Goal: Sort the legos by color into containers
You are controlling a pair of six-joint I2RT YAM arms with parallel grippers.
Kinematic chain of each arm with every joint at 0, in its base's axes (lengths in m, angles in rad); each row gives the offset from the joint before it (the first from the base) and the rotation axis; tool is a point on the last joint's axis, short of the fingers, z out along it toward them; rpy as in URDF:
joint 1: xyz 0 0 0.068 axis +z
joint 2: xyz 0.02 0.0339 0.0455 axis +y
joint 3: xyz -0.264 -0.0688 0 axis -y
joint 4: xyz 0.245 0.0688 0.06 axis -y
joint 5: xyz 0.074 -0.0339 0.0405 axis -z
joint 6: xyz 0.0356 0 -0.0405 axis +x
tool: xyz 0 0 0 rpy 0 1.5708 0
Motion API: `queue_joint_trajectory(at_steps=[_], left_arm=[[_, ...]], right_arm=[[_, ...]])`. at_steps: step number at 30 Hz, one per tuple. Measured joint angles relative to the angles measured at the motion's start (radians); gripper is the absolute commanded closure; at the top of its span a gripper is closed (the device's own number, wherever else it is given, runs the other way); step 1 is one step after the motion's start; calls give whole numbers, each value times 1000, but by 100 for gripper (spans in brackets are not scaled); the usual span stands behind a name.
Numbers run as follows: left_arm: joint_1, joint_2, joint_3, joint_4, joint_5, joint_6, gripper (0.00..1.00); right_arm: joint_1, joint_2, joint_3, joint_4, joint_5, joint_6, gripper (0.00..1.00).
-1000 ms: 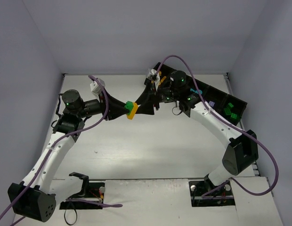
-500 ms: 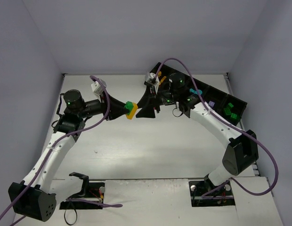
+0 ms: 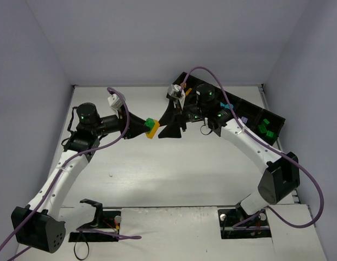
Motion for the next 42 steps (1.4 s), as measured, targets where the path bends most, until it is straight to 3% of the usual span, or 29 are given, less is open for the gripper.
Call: queue_joint_trajectory(at_steps=[26,29,32,33,34,42], left_arm=[[-7,0,2,-5,31,19,100],[-7,0,2,-10,31,20,100],[-6,3,2,-12,25,27,100],[-5,3,2,-15,30,30,100],[-5,3,2,-14,31,30,100],[-6,3,2,-17,31,31,100]], right_arm=[[5,89,91,-20,15,3,44],[6,90,93,-19,14,3,55],[8,90,93,-21,4,4,75],[8,90,93,-21,1,4,90],[8,90,93,-21,-6,9,98],[6,89,73,-5,-19,8,100]])
